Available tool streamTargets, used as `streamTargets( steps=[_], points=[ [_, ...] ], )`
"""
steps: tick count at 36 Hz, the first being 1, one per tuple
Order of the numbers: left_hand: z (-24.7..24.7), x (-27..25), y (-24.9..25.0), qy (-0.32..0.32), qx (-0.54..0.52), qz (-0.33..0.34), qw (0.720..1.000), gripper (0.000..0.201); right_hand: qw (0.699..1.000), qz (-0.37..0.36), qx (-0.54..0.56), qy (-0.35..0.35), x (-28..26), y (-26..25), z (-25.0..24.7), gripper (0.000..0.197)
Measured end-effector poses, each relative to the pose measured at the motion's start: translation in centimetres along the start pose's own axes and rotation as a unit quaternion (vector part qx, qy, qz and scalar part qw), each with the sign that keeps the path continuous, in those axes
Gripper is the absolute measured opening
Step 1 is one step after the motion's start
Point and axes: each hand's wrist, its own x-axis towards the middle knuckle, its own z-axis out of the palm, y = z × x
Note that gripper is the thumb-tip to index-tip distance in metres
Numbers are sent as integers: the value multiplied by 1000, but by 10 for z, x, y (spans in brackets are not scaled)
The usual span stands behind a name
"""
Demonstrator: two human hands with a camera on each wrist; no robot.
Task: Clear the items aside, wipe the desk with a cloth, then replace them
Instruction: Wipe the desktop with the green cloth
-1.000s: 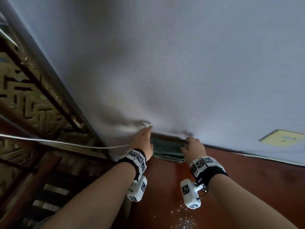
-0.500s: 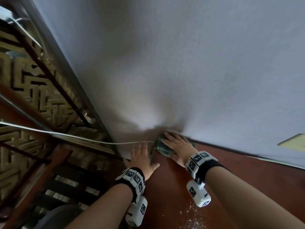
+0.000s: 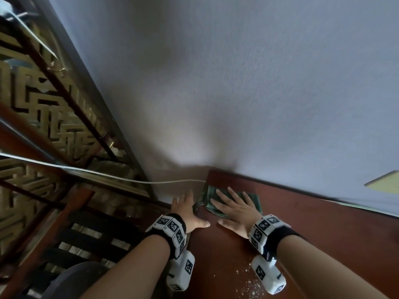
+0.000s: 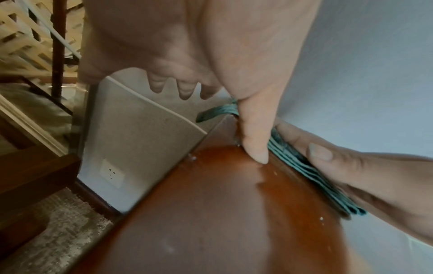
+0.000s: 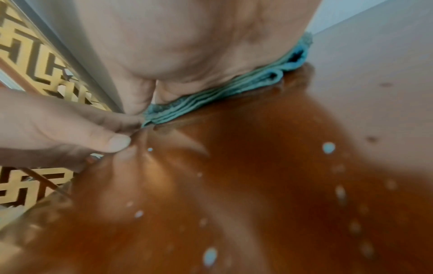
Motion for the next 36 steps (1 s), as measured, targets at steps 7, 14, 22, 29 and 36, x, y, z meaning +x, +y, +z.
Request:
streamTargets(
  steps=[7,14,22,29,36],
  points=[
    [-5,-2,5,6,0,12,1000,128,998,55,14,5,30,13,-21,62],
    [0,-7,5,27,24,14,999,125,998,65,16,10,38,15,-27,62],
    [-7,-34,-3,-1,55,18,998,131,999,44,23,10,8,-13,-1,64],
    [-1,-64,-7,-9,79,42,996,127,999,29,22,-5,-30,-49,24,62],
    [5,-78,-1,-9,104,46,994,126,999,-1,23,-30,-60,-69,35,52]
  ],
)
